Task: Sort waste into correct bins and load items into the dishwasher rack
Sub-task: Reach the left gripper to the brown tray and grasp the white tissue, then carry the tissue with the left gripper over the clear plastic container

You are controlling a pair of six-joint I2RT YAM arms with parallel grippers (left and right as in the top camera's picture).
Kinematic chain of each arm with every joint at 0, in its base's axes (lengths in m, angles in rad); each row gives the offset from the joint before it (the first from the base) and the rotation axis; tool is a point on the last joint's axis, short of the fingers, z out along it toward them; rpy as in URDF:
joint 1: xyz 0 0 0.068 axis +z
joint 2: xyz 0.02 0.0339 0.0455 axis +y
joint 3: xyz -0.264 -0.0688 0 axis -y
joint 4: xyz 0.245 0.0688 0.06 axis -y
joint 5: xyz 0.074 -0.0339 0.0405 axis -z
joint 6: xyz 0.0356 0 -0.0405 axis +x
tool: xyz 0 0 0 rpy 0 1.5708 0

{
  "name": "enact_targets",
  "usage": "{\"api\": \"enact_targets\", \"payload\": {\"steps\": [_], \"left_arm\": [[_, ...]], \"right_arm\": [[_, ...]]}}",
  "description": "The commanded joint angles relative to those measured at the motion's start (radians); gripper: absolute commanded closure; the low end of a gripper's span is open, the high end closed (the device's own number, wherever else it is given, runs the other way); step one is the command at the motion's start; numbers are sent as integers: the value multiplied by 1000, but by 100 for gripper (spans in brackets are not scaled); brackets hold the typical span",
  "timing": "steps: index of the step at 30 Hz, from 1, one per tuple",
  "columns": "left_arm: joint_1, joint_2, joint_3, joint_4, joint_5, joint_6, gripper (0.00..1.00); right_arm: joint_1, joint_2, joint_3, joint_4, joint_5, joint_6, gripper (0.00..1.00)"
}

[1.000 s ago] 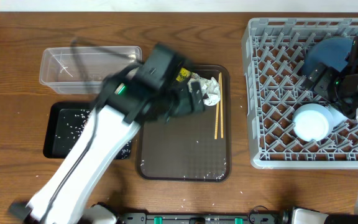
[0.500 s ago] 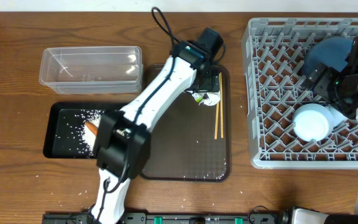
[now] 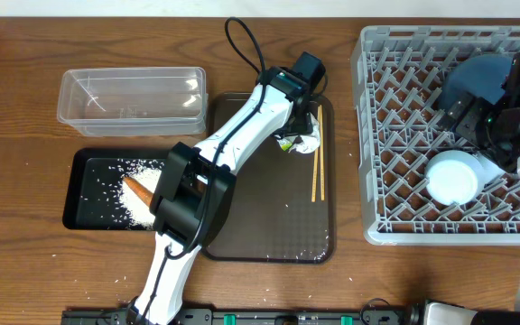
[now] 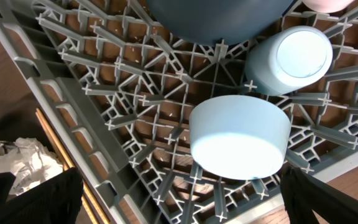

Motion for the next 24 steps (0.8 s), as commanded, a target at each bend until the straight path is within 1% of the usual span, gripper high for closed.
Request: {"api": "enact_targets", "payload": {"steps": [1, 5, 9, 15, 16, 17, 19, 21, 24], "left_arm": [[6, 7, 8, -8, -51, -58, 9], [6, 9, -19, 1, -52, -95, 9], [6, 12, -54, 30, -53, -95, 9], [7, 19, -57, 39, -48, -95, 9], [7, 19, -57, 39, -48, -95, 12], [7, 19, -58, 38, -48, -95, 17], [6, 19, -58, 36, -45, -95, 29], [6, 19, -58, 34, -45, -95, 37], [3, 19, -66, 31, -45, -95, 53]], "right_arm": [[-4, -2, 1, 0, 1, 14, 1], [-4, -2, 1, 0, 1, 14, 1], [-4, -2, 1, 0, 1, 14, 1], [-4, -2, 1, 0, 1, 14, 1], [-4, -2, 1, 0, 1, 14, 1], [-4, -2, 1, 0, 1, 14, 1], [-4, -2, 1, 0, 1, 14, 1], [-4, -2, 1, 0, 1, 14, 1], [-4, -2, 1, 0, 1, 14, 1]]}}
